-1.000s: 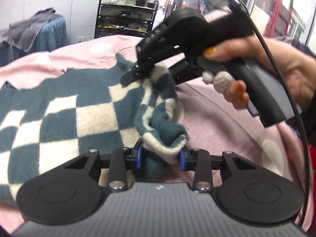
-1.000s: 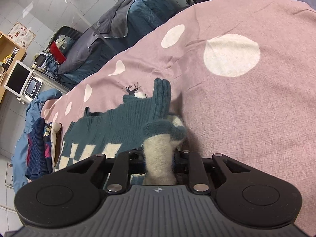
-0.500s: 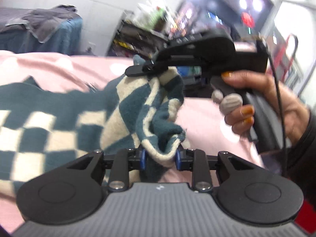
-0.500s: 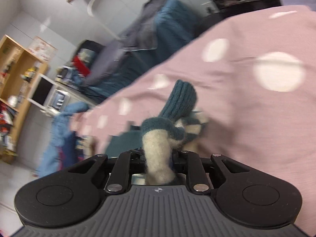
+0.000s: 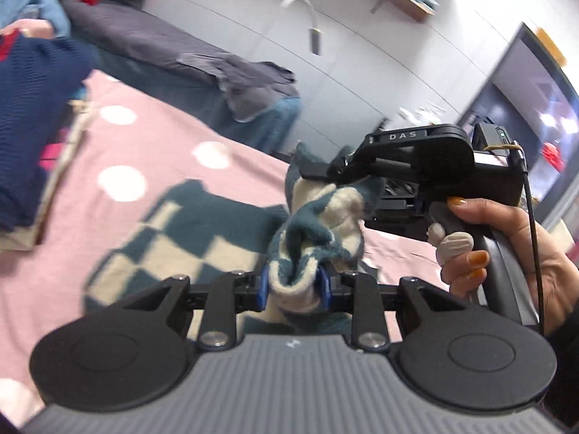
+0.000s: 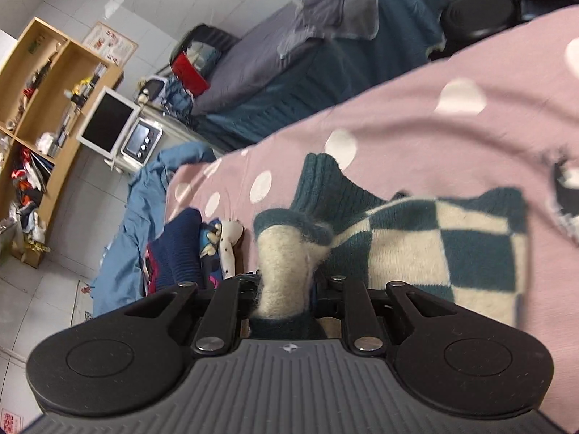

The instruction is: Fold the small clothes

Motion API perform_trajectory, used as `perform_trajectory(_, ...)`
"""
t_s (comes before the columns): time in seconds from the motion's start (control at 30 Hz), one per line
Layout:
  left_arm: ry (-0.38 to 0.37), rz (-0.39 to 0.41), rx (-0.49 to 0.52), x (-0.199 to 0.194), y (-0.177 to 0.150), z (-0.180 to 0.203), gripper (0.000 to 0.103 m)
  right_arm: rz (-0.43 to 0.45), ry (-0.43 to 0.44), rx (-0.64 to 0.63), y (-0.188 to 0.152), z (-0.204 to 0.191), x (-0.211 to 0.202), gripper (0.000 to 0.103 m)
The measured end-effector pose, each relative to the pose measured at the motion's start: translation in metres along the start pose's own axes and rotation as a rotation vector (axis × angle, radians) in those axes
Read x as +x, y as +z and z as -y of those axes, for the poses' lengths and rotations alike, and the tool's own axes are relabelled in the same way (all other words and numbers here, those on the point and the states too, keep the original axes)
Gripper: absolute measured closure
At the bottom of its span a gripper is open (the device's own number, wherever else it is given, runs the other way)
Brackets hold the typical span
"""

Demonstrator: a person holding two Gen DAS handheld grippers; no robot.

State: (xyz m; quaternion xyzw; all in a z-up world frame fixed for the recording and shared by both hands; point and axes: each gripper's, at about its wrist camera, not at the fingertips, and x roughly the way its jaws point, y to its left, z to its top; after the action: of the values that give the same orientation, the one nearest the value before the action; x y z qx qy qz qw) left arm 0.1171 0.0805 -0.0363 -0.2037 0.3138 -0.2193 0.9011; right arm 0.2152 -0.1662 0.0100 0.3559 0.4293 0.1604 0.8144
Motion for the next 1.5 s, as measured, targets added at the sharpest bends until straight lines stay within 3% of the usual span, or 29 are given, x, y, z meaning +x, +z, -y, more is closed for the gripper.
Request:
perform_trajectory(0.43, 0.152, 0.008, -0.051, -0.022, -0.007, -0.056, 0.076, -0.051, -0.05, 0.01, -0.022, -0.011, 0.062, 0.07)
perform_trajectory(0.53, 0.21, -0.021, -0.06, -0.018, -0.01, -0.065, 0.076, -0.047, -0.042, -0.007, -0.028, -0.008, 0.069, 0.042)
perform_trajectory(0.57, 0.232, -0.025, -0.058, -0.018, -0.011, -0.068, 0.076, -0.039, -0.027, -0.015, -0.03, -0.005, 0.067, 0.028)
perform_trajectory(0.6, 0.251, -0.027, -0.05, -0.019, -0.013, -0.071, 0.076, -0.022, -0.009, -0.025, -0.032, -0.003, 0.063, 0.022)
perform_trajectory(0.73, 0.31, -0.022, -0.053, -0.027, -0.015, -0.078, 0.069, 0.09, 0.007, -0.175, -0.035, -0.009, 0.028, 0.022)
perform_trajectory(0.77, 0.321, -0.012, -0.045, -0.031, -0.014, -0.076, 0.068, 0.112, -0.009, -0.26, -0.037, -0.013, 0.015, 0.029)
perform_trajectory(0.8, 0.33, 0.005, -0.023, -0.035, -0.013, -0.072, 0.068, 0.131, -0.04, -0.353, -0.041, -0.018, 0.005, 0.043)
perform_trajectory(0.9, 0.282, 0.036, 0.08, -0.038, -0.007, -0.049, 0.067, 0.15, -0.113, -0.535, -0.058, -0.019, -0.021, 0.063)
perform_trajectory(1.03, 0.186, -0.007, 0.19, -0.02, -0.005, -0.013, 0.066, 0.118, -0.121, -0.558, -0.081, 0.002, -0.038, 0.063)
perform_trajectory(1.17, 0.26, -0.061, 0.291, 0.007, -0.015, 0.0, 0.061, 0.117, -0.205, -0.626, -0.105, 0.017, -0.035, 0.063)
perform_trajectory(1.37, 0.292, -0.12, 0.303, 0.026, -0.027, -0.017, 0.058, 0.116, -0.234, -0.647, -0.119, 0.023, -0.015, 0.063)
perform_trajectory(1.43, 0.293, -0.128, 0.305, 0.026, -0.025, -0.016, 0.057, 0.116, -0.238, -0.637, -0.118, 0.02, -0.014, 0.06)
perform_trajectory(1.5, 0.291, -0.131, 0.308, 0.021, -0.024, -0.013, 0.048, 0.111, -0.23, -0.649, -0.119, 0.017, -0.018, 0.047)
